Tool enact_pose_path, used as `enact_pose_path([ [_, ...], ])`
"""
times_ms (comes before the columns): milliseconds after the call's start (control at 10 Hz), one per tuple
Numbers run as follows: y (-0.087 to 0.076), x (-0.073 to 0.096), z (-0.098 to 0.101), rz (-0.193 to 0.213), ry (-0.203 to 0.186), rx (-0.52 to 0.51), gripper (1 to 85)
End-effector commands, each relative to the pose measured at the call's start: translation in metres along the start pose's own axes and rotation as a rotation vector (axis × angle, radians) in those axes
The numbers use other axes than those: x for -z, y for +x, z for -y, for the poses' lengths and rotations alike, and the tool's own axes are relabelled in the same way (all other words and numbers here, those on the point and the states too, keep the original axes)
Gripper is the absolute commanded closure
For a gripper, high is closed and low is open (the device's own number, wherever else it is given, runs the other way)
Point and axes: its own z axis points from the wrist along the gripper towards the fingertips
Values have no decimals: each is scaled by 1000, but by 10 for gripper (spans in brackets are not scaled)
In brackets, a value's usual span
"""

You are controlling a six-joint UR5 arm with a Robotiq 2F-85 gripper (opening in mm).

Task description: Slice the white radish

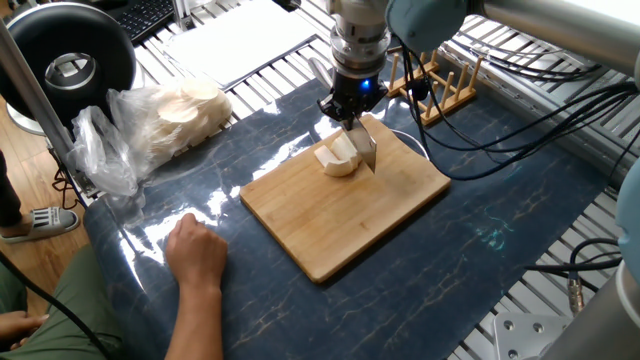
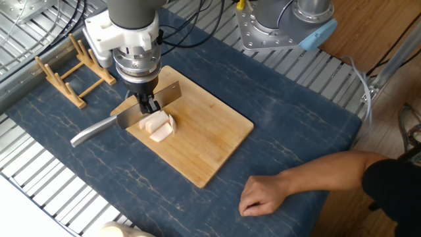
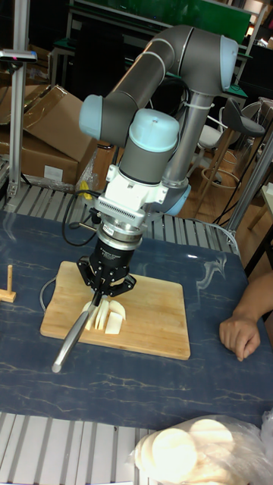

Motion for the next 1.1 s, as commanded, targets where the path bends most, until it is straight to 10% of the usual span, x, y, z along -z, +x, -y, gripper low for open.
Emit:
enact_pose_path([
  [0,-1,-2,-2,5,-9,0,847],
  [1000,-13,-19,-1,82,-5,15,847],
])
